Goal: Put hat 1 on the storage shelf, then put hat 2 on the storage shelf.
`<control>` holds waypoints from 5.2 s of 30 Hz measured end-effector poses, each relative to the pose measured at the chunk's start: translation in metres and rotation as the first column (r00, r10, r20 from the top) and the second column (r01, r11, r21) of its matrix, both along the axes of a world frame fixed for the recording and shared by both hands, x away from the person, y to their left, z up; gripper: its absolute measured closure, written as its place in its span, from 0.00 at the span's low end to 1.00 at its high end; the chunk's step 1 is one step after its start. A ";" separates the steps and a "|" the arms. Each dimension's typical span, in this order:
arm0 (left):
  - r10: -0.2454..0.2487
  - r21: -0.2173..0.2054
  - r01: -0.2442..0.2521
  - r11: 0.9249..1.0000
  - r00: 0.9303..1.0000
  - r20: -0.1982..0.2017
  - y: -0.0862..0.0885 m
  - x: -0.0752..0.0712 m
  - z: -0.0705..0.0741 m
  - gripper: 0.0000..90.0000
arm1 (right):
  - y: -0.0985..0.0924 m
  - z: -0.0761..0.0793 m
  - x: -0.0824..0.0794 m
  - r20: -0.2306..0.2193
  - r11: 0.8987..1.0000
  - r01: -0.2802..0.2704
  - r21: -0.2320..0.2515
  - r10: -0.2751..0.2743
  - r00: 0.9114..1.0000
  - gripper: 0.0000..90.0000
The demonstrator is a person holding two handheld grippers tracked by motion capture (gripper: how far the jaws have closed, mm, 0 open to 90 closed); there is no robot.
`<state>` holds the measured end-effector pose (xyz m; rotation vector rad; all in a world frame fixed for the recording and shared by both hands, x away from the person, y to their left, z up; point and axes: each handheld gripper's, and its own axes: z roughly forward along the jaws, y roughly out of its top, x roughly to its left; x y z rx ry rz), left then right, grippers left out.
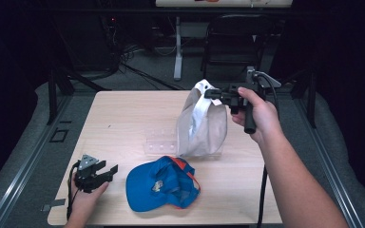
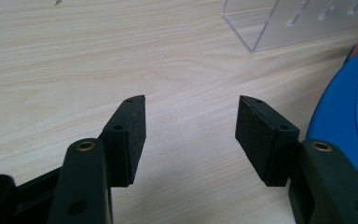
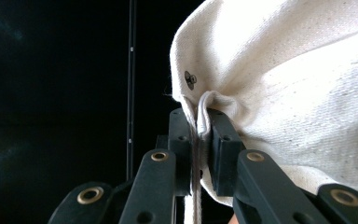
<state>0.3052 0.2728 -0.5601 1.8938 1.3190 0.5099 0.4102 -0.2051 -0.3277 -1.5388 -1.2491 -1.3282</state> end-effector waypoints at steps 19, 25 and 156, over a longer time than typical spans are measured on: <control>-0.025 -0.016 0.025 1.000 1.000 -0.003 -0.002 0.001 0.004 0.48 | 0.050 -0.014 0.038 -0.050 0.999 0.016 -0.033 -0.018 0.999 0.91; -0.108 -0.010 0.109 0.994 0.992 0.058 -0.028 0.000 0.028 0.50 | 0.061 -0.015 0.044 -0.052 0.999 0.035 -0.040 -0.037 0.998 0.91; -0.161 -0.004 0.162 0.987 0.986 0.039 -0.049 -0.013 0.028 0.50 | 0.021 -0.114 -0.076 0.410 0.762 0.150 -0.630 0.162 0.898 0.50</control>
